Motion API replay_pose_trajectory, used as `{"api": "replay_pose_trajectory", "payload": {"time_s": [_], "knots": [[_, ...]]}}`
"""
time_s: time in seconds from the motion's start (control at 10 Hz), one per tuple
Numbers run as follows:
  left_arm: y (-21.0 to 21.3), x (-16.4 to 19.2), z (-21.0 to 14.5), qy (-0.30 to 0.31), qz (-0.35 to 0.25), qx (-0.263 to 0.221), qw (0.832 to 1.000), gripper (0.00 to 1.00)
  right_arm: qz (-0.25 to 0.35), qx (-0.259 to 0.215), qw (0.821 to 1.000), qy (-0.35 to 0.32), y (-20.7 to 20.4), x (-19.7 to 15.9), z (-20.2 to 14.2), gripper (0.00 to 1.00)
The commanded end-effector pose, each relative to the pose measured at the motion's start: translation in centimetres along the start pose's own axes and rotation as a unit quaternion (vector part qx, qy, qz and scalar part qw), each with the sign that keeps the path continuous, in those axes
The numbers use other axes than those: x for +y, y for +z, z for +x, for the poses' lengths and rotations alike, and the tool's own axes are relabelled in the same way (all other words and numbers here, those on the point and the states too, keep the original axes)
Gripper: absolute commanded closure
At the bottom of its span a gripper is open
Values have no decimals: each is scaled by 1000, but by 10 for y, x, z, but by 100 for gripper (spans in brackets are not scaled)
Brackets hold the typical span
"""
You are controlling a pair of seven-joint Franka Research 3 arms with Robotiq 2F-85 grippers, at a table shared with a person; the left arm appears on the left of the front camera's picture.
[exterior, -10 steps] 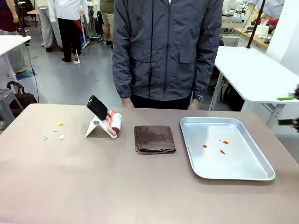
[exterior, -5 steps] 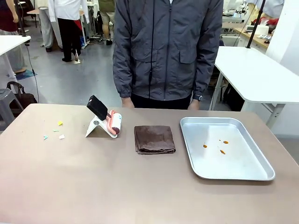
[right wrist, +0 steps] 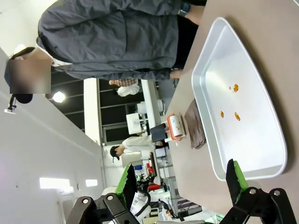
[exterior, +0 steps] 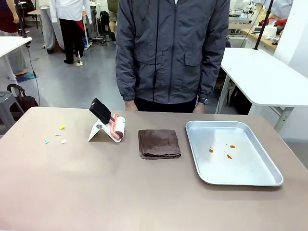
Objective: Clean the surface of the table.
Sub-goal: Hold the Lint Roller with your left hand and the towel with your right hand.
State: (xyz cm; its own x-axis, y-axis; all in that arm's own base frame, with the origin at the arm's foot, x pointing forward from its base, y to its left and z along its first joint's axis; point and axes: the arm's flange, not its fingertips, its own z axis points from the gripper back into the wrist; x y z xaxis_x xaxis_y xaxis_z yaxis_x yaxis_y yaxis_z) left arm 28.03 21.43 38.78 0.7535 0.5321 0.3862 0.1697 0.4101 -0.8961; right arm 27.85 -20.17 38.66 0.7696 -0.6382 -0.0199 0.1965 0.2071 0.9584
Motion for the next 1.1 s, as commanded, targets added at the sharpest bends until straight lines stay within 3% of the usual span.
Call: {"api": "replay_pose_trajectory", "payload": {"time_s": [0.0, 0.3, 0.5, 0.8, 1.0], "knots": [[1, -1, 0, -4, -9, -2, 1000, 0, 8, -2, 1000, -1, 3, 3, 0, 0], [-4, -8, 4, -3, 23, 8, 1000, 0, -16, -13, 1000, 11, -8, 10, -5, 0], [-26, -41, 28, -45, 11, 44, 998, 0, -63, 4, 994, 95, -48, 53, -28, 0], [-82, -95, 62, -77, 13, 140, 987, 0, -178, 94, 960, 194, -141, 110, -56, 0], [-131, -129, 78, -91, 59, 214, 971, 0, -234, 142, 931, 244, -214, 139, -80, 0]]}}
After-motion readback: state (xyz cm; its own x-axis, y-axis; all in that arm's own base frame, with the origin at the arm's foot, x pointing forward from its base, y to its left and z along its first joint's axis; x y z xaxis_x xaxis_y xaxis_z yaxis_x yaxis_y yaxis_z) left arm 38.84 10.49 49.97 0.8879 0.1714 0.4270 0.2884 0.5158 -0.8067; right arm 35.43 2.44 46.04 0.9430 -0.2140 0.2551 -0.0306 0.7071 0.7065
